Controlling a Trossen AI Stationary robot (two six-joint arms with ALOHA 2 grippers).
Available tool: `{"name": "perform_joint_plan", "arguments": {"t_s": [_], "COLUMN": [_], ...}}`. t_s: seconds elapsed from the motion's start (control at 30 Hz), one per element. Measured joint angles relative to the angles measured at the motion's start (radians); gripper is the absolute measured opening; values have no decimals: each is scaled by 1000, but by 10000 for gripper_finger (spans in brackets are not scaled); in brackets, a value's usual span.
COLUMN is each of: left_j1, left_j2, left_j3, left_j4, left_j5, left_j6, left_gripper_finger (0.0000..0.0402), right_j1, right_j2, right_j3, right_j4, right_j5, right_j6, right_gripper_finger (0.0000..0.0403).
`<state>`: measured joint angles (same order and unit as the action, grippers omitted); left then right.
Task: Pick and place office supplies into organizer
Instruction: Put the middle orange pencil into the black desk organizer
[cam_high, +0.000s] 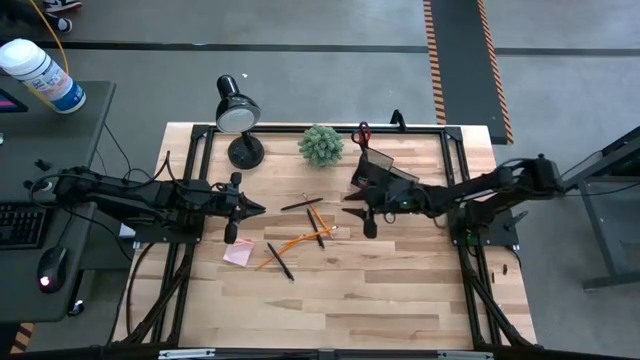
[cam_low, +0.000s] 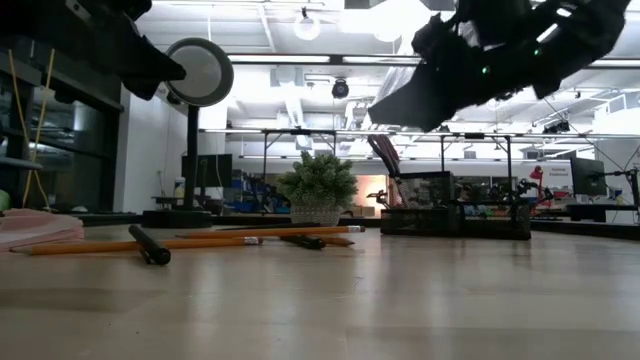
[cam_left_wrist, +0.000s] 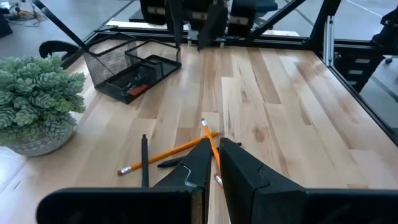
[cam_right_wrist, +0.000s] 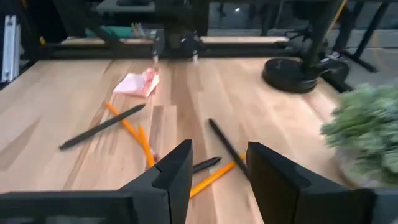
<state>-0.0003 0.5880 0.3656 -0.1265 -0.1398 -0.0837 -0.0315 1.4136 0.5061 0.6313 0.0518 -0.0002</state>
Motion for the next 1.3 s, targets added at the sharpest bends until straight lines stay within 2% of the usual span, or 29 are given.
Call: {"name": "perform_joint_plan", "arguments": {"t_s": [0.33, 0.6, 0.93, 1.3], "left_j1": [0, 0, 0, 0], "left_j2": [0, 0, 0, 0], "left_j3": [0, 0, 0, 0], "left_j4": [-6, -59, -88, -90], "left_j5": [-2, -2, -3, -2], "left_j6": [0, -2, -2, -2], "left_gripper_finger": [24, 24, 24, 24], "right_j1": [0, 0, 15, 46], "right_j2": [188, 286, 427, 512], "right_j3": [164, 387, 622, 699], "right_j4": [-81, -433, -822, -862], "right_j5": [-81, -112, -161, -145], "right_j6": [-93, -211, -275, -327], "right_gripper_finger": [139, 139, 139, 139]}}
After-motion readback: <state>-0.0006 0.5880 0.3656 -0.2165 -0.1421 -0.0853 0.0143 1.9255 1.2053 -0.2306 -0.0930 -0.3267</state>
